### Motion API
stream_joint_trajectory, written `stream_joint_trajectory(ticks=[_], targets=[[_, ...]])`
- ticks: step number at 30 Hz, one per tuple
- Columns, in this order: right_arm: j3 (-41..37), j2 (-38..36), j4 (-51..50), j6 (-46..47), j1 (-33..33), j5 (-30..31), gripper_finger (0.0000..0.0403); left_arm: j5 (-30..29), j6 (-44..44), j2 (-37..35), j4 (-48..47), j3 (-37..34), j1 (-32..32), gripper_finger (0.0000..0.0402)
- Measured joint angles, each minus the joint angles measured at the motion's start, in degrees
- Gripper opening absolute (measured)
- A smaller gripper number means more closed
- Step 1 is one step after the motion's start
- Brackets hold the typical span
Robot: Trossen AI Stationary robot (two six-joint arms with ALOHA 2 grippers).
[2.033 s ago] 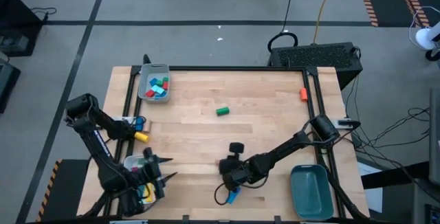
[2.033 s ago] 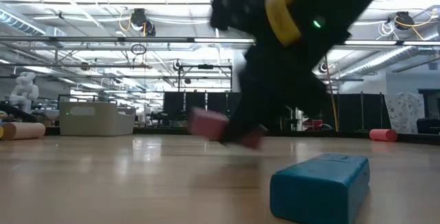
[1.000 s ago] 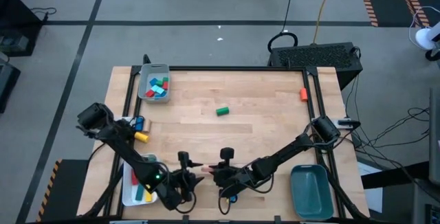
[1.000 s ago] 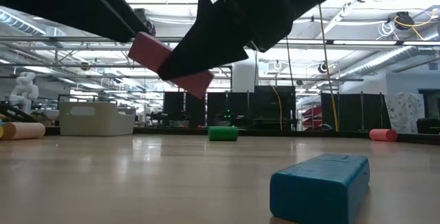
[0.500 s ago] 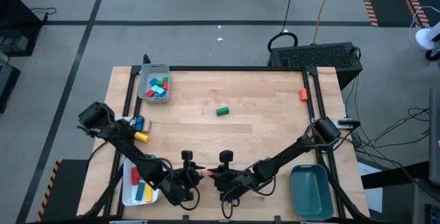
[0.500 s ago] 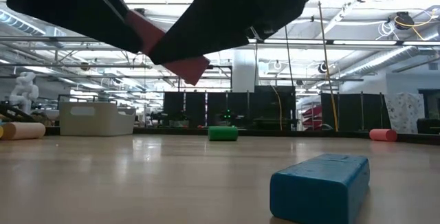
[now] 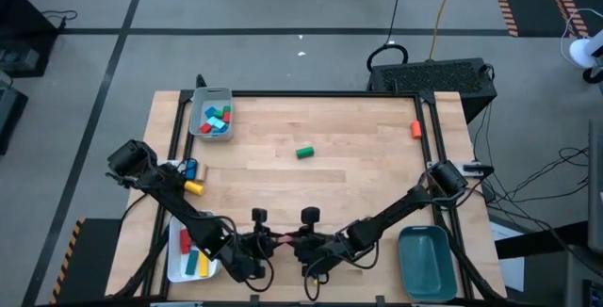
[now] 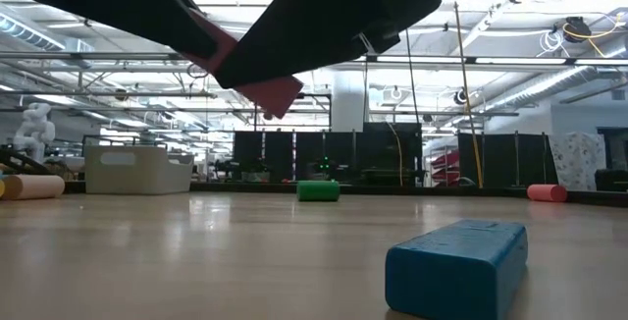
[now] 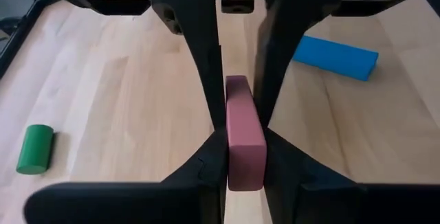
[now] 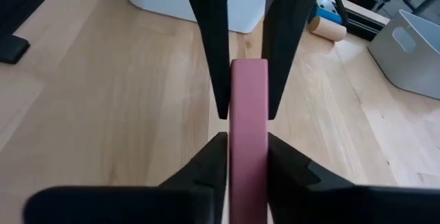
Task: Sort blocks by size
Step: Put the pink rectangular block into the white bin
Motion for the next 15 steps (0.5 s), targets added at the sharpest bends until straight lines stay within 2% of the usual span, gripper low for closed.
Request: stream_joint_trajectory(ticks=[5, 10, 12, 15], targets=[[0.02, -0.04, -0.41, -1.01, 0.11, 0.97, 0.0128, -3.02, -1.49, -0.61, -2.43, 0.0, -0.87, 0.0063], [0.02, -1.88, -7.96, -0.52, 1.66, 10.62, 0.0179, -3.83, -12.48, -5.07, -13.12, 0.02, -2.23, 0.0063], [0.02, -3.25, -12.11, 0.41, 2.27, 12.06, 0.0188, -1.83, -19.19, -7.36, -18.26, 0.02, -3.14, 0.0063], [0.02, -5.14, -16.8, 1.3, 2.83, 8.38, 0.0193, 4.67, -28.98, -11.05, -25.37, 0.09, -4.85, 0.0063]])
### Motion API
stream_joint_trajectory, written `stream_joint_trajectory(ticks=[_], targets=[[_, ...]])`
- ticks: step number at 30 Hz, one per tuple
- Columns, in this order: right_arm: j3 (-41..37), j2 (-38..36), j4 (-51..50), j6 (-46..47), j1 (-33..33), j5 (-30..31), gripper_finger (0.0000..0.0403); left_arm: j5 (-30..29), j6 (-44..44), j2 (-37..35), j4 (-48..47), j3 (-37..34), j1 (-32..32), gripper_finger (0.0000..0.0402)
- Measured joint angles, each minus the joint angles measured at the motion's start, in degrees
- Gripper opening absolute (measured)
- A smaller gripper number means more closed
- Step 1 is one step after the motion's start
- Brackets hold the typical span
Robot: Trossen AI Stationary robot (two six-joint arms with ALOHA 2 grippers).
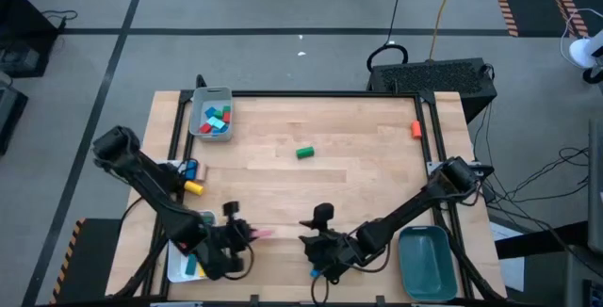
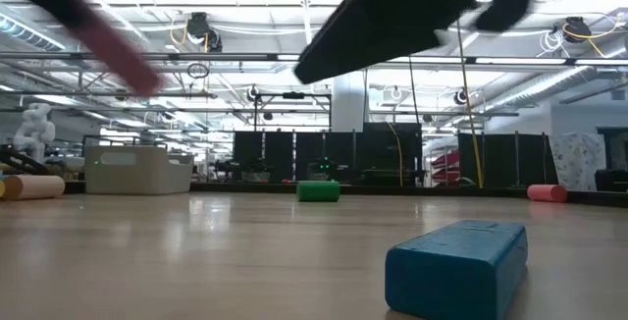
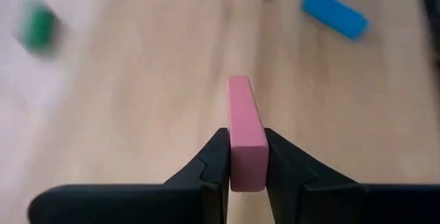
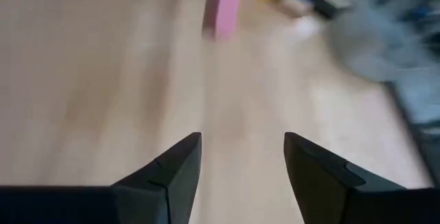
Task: Sort blocks by size
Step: Put the pink rectangular block into the white bin, then put the light blue rectangular block into the white bin
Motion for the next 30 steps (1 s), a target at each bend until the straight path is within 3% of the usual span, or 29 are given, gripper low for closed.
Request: stream_joint_trajectory(ticks=[7, 11, 16, 21, 30], targets=[[0.02, -2.31, -3.81, 3.72, 0.21, -17.35, 0.0186, 20.44, -18.62, -5.28, -21.39, 4.32, -4.72, 0.0063], [0.02, -2.31, -7.0, 4.04, 0.16, -23.34, 0.0186, 26.77, -25.57, -6.65, -33.73, 7.44, -7.04, 0.0063], [0.02, -2.31, -12.22, 5.53, 0.16, -26.87, 0.0187, 34.8, -28.09, -7.24, -38.09, 7.69, -8.64, 0.0063], [0.0, -2.31, -14.47, 3.65, 0.21, -31.91, 0.0206, 38.01, -29.33, -6.65, -38.32, 6.85, -8.8, 0.0066], [-0.02, 0.08, -14.73, 0.91, 0.71, -37.28, 0.024, 37.12, -31.01, -5.34, -38.52, 6.62, -8.65, 0.0162]])
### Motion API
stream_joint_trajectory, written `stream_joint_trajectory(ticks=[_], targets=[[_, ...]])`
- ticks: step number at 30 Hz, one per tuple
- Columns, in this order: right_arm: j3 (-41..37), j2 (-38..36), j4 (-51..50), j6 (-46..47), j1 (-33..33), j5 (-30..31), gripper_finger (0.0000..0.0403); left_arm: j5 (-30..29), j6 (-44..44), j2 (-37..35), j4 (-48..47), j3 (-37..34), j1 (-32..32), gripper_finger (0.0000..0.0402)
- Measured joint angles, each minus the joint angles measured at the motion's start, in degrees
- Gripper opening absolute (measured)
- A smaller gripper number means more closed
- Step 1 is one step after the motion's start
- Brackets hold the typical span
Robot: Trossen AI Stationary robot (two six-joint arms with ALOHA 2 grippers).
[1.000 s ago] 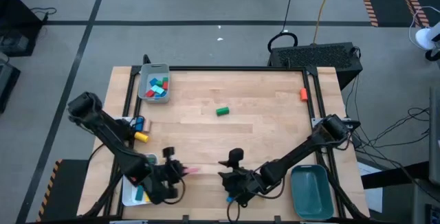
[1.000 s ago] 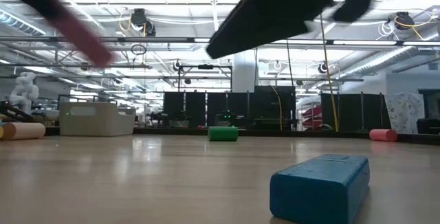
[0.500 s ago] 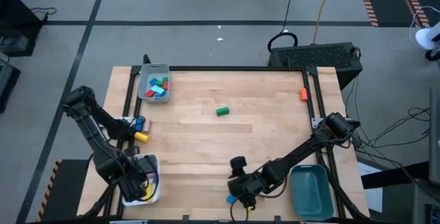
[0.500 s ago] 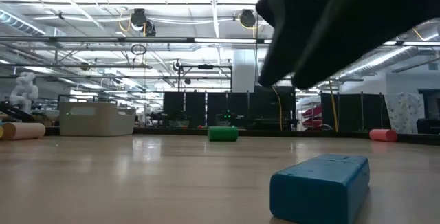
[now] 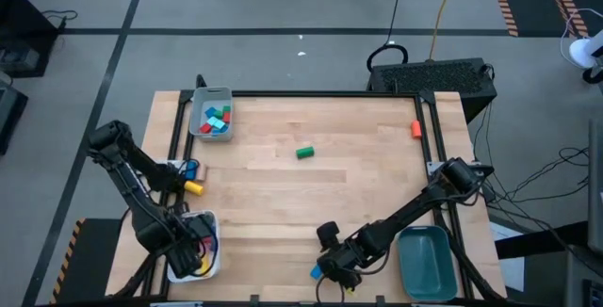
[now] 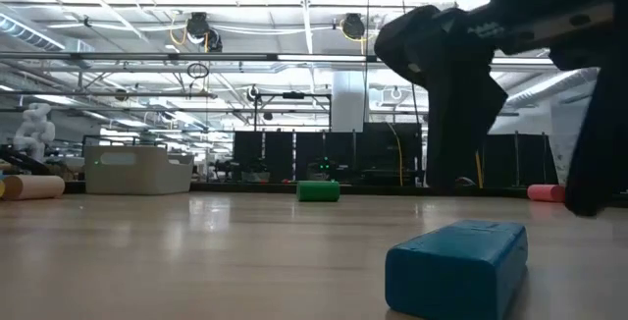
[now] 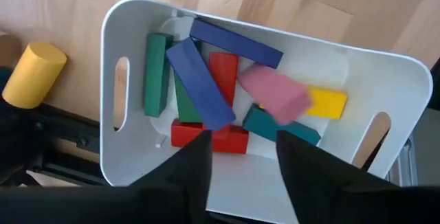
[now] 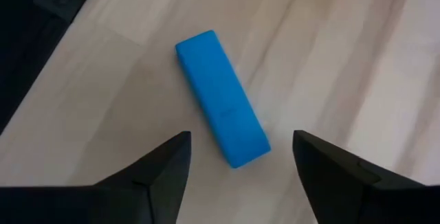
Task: Sort blocks by size
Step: Put the light blue rectangular block into the white bin
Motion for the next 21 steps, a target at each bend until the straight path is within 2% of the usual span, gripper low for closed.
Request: stream_joint_trajectory(ticks=[5, 12, 17, 21], targets=[[0.0, 0.56, 0.94, -2.1, 0.33, 0.02, 0.0242, -0.65, 0.35, 0.0, -1.89, 0.0, 0.02, 0.0193], [0.02, 1.31, 2.01, -2.52, -0.35, -0.04, 0.0242, -3.28, 0.0, 0.0, -2.34, 0.19, 1.98, 0.0197], [0.0, 3.59, 2.62, -2.38, -0.7, -1.45, 0.0238, -10.5, 1.64, 0.02, -2.54, 1.33, 2.34, 0.0198], [0.04, 4.24, 3.47, -2.26, -0.7, -1.43, 0.021, -18.81, 1.93, 0.0, -2.36, 2.15, 2.25, 0.0198]])
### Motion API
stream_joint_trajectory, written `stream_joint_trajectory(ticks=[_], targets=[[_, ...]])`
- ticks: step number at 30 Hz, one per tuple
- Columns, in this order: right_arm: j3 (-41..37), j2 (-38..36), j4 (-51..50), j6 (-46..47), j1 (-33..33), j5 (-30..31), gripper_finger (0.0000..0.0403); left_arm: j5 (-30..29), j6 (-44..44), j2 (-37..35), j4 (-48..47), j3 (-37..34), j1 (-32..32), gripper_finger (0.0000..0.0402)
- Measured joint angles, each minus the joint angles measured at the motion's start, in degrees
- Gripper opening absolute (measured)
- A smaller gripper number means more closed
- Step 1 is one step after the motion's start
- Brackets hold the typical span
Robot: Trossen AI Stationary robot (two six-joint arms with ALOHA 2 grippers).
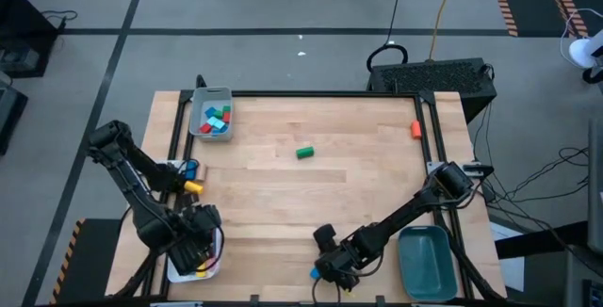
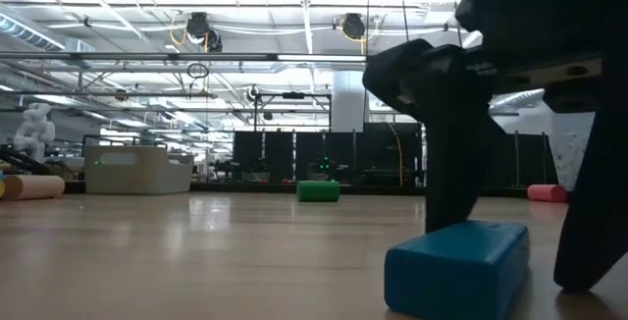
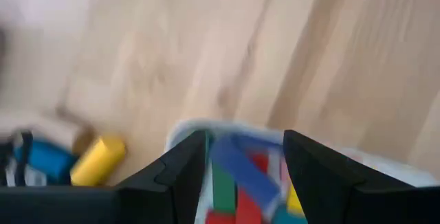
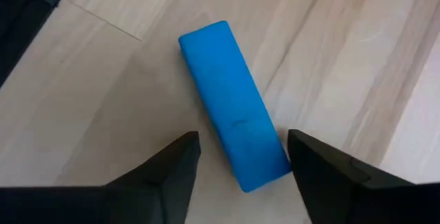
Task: Sort blocks by size
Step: Put the light blue rectangular block into the white bin
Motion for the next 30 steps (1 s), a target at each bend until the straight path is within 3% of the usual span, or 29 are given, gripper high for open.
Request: stream_joint_trajectory(ticks=[6, 9, 12, 22, 26, 30], targets=[[0.0, 0.1, 0.15, 0.64, 0.07, -0.54, 0.0122, -18.74, 0.95, 0.11, 7.9, -0.85, 0.07, 0.0198], [0.01, 0.12, 0.37, 1.95, 0.04, -0.07, 0.0079, -24.15, 6.55, 0.13, 14.87, -1.73, 0.04, 0.0198], [0.02, 0.17, 0.98, 4.71, 0.05, 2.11, 0.0074, -27.46, 11.85, 0.33, 20.94, -2.29, 0.04, 0.0199], [-0.11, 0.51, 4.44, 9.11, 0.61, 33.29, 0.0076, -36.8, 19.42, 9.11, 29.65, -2.34, 0.34, 0.0199], [-0.11, 0.48, 6.27, 8.5, 0.46, 45.03, 0.0075, -40.54, 14.77, 13.26, 32.56, -2.38, 1.73, 0.0199], [-0.11, 0.47, 8.95, 5.69, 0.42, 49.96, 0.0075, -39.96, 8.17, 15.62, 37.55, -2.39, 4.24, 0.0199]])
